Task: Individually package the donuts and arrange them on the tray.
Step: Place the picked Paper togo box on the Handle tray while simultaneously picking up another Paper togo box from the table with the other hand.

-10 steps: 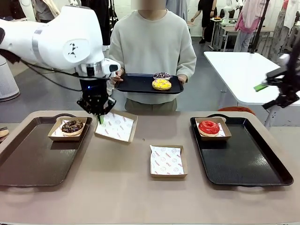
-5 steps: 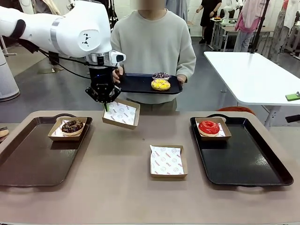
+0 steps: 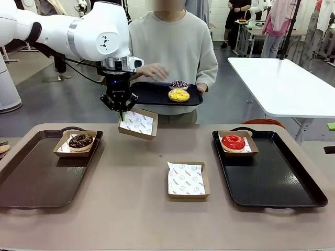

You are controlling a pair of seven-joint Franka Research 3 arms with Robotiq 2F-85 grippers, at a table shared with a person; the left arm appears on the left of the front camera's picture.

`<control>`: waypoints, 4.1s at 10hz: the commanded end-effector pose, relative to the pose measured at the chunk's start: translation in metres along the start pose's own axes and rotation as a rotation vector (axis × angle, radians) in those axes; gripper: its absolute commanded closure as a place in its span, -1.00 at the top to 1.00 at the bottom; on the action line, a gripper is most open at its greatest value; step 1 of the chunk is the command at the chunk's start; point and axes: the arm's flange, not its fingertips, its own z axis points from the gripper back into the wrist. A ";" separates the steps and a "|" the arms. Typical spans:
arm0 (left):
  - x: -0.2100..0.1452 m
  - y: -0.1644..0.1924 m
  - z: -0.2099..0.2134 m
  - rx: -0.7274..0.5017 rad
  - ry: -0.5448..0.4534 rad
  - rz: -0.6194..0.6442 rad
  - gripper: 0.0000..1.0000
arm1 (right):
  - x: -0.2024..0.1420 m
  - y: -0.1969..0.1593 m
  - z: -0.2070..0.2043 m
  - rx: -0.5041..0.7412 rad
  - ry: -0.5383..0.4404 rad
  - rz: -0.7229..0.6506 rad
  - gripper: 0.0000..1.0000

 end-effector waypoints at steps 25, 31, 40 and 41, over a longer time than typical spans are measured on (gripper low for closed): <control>-0.004 0.002 0.001 0.000 -0.001 -0.001 -1.00 | 0.006 0.006 0.000 -0.005 0.005 0.004 1.00; -0.004 0.002 0.001 0.000 -0.001 -0.001 -1.00 | 0.006 0.006 0.000 -0.005 0.005 0.004 1.00; -0.079 0.080 0.091 -0.126 0.006 -0.039 -0.97 | 0.038 0.162 -0.116 -0.415 0.330 0.119 1.00; -0.096 0.094 0.088 -0.131 0.014 -0.030 -0.97 | 0.036 0.181 -0.145 -0.473 0.365 0.127 1.00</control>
